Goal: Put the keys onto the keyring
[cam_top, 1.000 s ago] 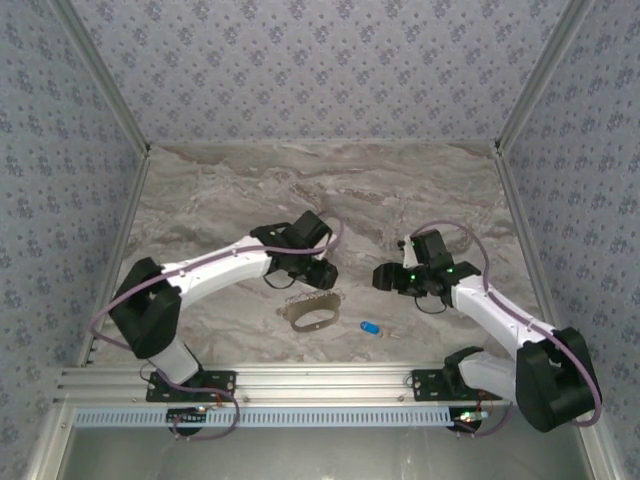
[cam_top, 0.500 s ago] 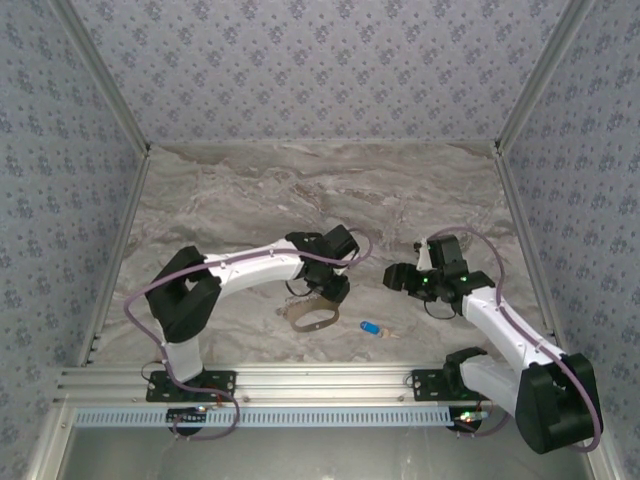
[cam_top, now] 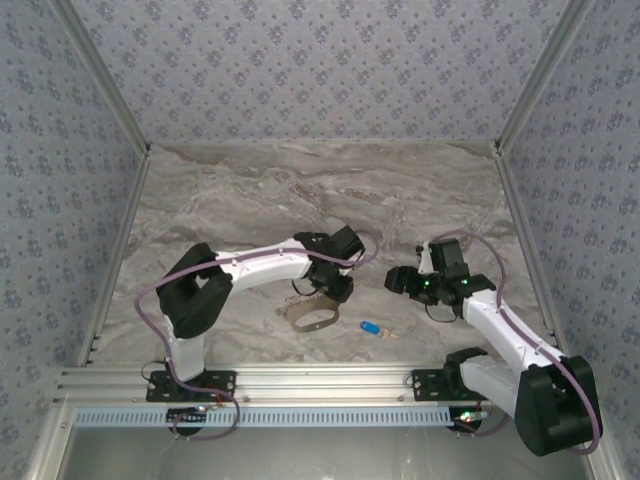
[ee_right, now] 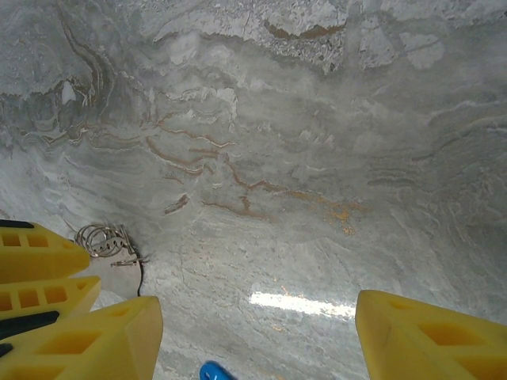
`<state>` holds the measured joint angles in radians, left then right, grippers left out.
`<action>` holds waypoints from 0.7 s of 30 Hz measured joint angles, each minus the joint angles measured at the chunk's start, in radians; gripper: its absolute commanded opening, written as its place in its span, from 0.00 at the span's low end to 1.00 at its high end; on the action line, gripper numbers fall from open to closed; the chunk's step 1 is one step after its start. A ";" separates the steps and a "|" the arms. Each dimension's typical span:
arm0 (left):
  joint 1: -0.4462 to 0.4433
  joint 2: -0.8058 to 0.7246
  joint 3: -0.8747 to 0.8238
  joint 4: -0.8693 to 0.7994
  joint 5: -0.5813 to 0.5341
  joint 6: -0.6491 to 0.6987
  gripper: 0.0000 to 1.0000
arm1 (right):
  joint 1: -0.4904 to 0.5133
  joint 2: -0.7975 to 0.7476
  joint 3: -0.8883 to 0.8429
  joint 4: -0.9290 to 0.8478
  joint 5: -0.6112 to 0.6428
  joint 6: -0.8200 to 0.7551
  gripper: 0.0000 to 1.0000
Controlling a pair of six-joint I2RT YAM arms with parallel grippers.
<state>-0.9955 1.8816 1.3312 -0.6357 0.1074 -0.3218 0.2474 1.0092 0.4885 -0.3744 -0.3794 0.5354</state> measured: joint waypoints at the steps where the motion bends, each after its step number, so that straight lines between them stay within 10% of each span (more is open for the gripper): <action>1: 0.000 0.002 0.000 0.000 0.000 0.000 0.25 | -0.001 0.000 0.000 0.000 -0.001 0.000 0.68; 21: 0.000 0.024 0.001 0.005 -0.002 0.000 0.21 | -0.019 -0.001 0.000 0.000 -0.003 0.000 0.68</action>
<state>-0.9951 1.9060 1.3323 -0.6312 0.1055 -0.3222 0.2283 1.0080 0.4885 -0.3744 -0.3828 0.5354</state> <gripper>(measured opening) 0.218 0.679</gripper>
